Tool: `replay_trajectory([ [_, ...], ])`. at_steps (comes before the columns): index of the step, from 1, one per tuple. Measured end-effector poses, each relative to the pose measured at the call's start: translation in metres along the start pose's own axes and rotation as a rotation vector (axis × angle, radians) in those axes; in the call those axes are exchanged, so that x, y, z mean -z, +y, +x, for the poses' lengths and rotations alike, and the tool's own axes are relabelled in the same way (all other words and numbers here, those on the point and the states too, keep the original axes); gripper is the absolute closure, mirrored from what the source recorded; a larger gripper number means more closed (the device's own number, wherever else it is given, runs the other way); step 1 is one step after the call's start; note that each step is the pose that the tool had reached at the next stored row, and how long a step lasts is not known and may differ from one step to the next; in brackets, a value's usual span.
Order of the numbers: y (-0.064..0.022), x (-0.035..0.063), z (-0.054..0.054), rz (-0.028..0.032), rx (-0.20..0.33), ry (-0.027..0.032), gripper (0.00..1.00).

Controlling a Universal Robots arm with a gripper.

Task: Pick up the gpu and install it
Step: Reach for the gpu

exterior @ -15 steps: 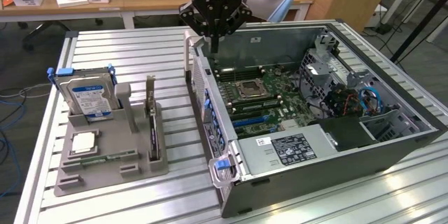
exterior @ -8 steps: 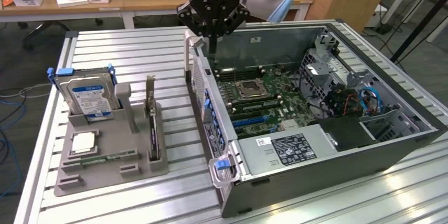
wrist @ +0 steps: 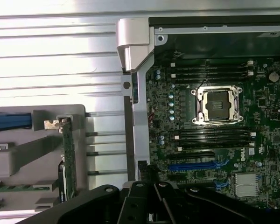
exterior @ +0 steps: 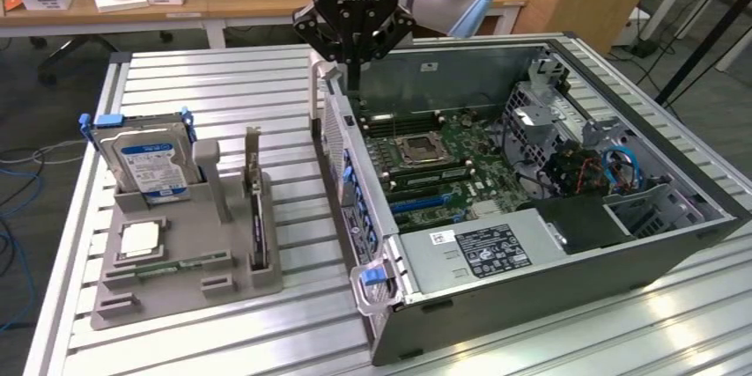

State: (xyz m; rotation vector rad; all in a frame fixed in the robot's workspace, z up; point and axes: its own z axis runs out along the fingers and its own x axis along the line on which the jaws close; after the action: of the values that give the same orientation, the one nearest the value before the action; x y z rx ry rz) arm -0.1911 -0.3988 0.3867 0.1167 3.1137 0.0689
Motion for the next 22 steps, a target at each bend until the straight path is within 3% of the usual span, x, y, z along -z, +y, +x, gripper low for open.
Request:
replay_trajectory([
  [22, -0.0009, -0.0011, 0.011, 0.0000, 0.000, 0.0000, 0.89],
])
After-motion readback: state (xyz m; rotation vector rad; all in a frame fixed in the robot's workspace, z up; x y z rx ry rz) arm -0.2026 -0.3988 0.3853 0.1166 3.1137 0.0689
